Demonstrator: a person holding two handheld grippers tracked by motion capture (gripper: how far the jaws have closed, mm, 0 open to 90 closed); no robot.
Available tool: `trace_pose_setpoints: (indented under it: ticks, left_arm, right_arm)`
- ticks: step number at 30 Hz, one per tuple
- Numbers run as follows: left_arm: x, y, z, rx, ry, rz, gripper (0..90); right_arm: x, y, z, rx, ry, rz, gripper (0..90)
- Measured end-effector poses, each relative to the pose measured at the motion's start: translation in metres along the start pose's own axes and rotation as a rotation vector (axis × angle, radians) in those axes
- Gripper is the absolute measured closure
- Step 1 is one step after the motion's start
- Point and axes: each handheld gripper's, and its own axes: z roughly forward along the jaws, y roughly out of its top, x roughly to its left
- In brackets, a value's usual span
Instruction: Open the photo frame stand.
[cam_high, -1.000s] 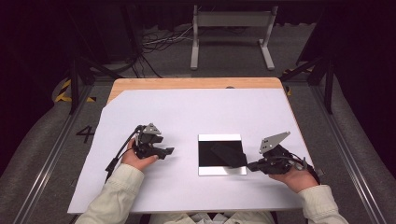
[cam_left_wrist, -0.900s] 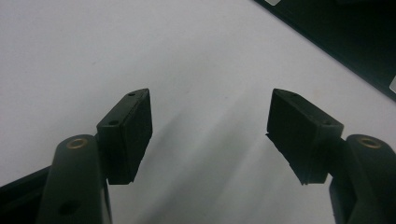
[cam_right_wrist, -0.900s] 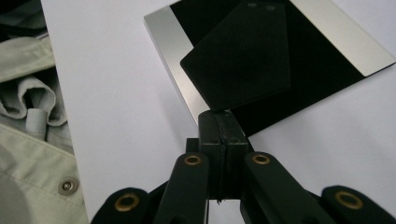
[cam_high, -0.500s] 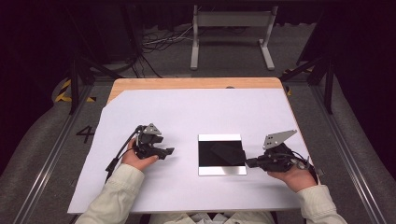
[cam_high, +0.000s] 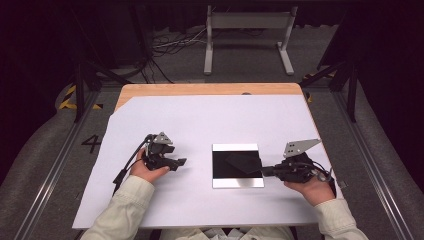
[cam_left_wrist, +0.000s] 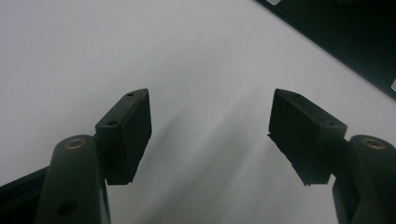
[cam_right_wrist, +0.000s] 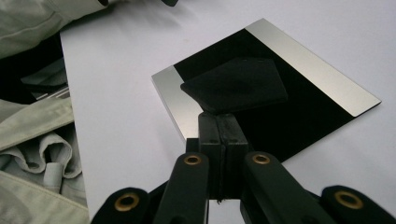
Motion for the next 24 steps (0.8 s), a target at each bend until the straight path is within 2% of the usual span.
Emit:
trace_pose_setpoints:
  ticks: [4, 13, 24]
  left_arm:
    - [0.0001, 0.0001, -0.0004, 0.001, 0.0, 0.001, 30.8]
    - [0.0, 0.0, 0.0, -0.001, 0.0, 0.001, 30.7]
    - [0.0002, -0.0001, 0.0005, -0.001, -0.002, -0.004, 30.7]
  right_arm:
    - [-0.0007, -0.0009, 0.0006, -0.029, 0.005, 0.015, 89.6]
    - [0.0011, -0.0001, 0.0019, -0.057, -0.007, 0.021, 89.7]
    - [-0.0001, 0.0, 0.0017, -0.037, 0.001, 0.012, 89.5]
